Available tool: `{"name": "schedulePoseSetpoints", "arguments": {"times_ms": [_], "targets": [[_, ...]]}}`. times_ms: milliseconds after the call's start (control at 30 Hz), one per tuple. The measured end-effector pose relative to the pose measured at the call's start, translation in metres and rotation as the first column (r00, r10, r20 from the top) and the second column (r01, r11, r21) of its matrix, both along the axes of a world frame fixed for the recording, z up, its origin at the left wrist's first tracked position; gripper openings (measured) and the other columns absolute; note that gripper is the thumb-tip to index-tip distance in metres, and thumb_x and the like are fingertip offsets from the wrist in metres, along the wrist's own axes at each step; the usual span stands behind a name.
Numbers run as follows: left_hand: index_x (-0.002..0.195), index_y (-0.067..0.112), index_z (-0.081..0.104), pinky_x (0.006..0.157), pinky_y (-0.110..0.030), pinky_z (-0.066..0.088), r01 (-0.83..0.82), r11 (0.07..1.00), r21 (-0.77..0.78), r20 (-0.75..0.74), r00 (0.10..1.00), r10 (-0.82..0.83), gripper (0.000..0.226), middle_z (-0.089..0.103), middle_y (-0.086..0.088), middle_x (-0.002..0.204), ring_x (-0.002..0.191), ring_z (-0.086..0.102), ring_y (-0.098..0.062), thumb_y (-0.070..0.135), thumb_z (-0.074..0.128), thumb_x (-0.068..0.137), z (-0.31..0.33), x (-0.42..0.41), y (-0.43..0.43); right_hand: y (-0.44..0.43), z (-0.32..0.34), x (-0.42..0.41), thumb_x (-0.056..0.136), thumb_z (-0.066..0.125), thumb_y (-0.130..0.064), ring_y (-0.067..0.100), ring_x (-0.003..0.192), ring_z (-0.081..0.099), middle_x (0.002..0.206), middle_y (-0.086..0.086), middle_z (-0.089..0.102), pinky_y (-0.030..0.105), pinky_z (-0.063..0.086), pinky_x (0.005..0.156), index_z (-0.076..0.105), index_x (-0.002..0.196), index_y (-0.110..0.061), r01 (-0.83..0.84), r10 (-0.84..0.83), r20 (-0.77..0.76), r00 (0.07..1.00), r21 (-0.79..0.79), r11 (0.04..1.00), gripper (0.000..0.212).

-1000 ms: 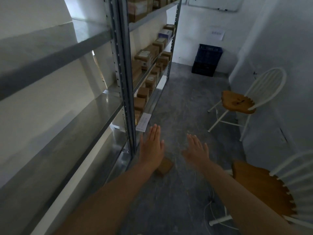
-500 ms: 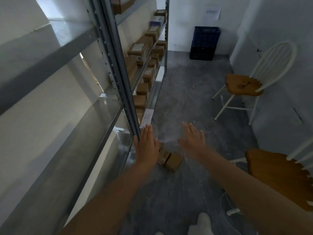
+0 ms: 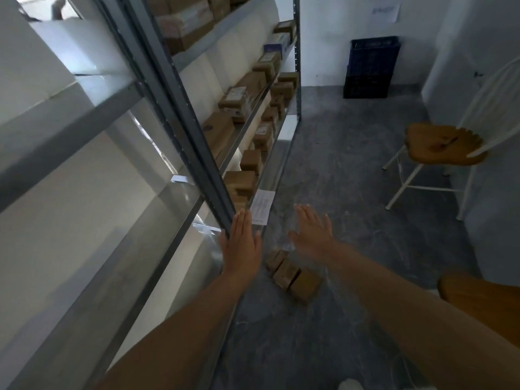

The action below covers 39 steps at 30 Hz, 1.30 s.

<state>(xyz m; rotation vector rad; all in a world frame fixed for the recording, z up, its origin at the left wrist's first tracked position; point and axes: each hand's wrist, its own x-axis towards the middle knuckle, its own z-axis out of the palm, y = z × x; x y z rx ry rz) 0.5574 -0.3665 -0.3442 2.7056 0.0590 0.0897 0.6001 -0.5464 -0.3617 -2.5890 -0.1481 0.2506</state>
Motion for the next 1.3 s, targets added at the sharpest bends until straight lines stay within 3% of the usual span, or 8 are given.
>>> {"name": "schedulePoseSetpoints", "arguments": {"times_ms": [233,500,833,1300], "targets": [[0.156,0.021,0.015,0.121,-0.046,-0.002,0.024,0.999,0.041,-0.008,1.0,-0.024,0.054,0.015,0.002,0.164,0.152,0.004,-0.015,0.034,0.029,0.105,-0.008,0.022,-0.068,-0.056,-0.006,0.026,0.096,0.043,-0.037,0.016,0.151,-0.004,0.164,0.0,0.006,0.053,-0.008,0.117,0.005,0.156,-0.018,-0.011,0.012,-0.024,1.0,0.024,1.0,0.073],[0.156,0.016,0.017,0.122,-0.048,0.006,-0.049,0.999,0.024,-0.069,0.996,0.05,0.054,0.016,-0.001,0.163,0.151,0.006,-0.015,0.03,0.031,0.105,-0.022,0.016,-0.11,-0.114,-0.041,0.026,0.099,0.038,-0.036,0.016,0.151,-0.006,0.164,0.001,0.002,0.053,-0.007,0.118,0.004,0.156,-0.014,-0.038,0.031,-0.148,0.988,-0.041,0.998,0.07],[0.156,0.017,0.014,0.122,-0.049,0.001,0.007,1.0,-0.009,-0.131,0.991,-0.008,0.055,0.012,0.001,0.164,0.151,0.004,-0.013,0.031,0.03,0.105,-0.046,0.051,-0.117,-0.101,-0.053,0.038,0.099,0.04,-0.039,0.016,0.151,-0.003,0.163,-0.001,0.006,0.052,-0.005,0.119,0.008,0.155,-0.016,-0.014,0.006,-0.174,0.985,-0.044,0.999,0.069],[0.157,0.019,0.008,0.12,-0.046,-0.002,-0.008,0.992,-0.123,-0.146,0.989,-0.01,0.057,0.004,0.003,0.165,0.151,0.0,-0.013,0.034,0.028,0.105,-0.059,0.143,-0.062,-0.029,-0.02,0.122,0.099,0.041,-0.036,0.013,0.15,-0.007,0.164,-0.003,0.002,0.051,-0.006,0.12,0.004,0.156,-0.017,-0.043,0.014,-0.136,0.991,-0.217,0.975,0.07]]}}
